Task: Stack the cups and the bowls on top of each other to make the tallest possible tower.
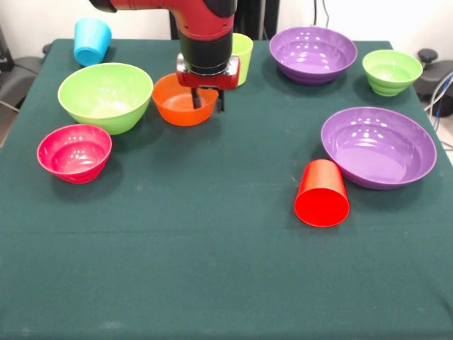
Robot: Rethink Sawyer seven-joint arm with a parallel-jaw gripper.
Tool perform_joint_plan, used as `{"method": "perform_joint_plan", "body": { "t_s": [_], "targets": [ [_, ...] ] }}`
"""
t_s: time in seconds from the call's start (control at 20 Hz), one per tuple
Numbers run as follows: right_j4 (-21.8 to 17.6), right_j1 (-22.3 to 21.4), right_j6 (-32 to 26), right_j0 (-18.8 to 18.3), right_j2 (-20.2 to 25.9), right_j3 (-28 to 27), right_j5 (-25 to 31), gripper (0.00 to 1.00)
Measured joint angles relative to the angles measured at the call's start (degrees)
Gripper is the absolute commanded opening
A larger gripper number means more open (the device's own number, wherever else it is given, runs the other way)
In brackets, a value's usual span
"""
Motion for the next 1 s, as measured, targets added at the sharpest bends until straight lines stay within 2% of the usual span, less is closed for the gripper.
{"method": "perform_joint_plan", "body": {
  "t_s": [0.8, 1.0],
  "targets": [
    [-0.18, -1.22, 0.00, 0.59, -0.56, -0.06, 0.04, 0.00],
    [-0.18, -1.97, 0.00, 2.80, -2.25, -0.04, 0.04, 0.00]
  ]
}}
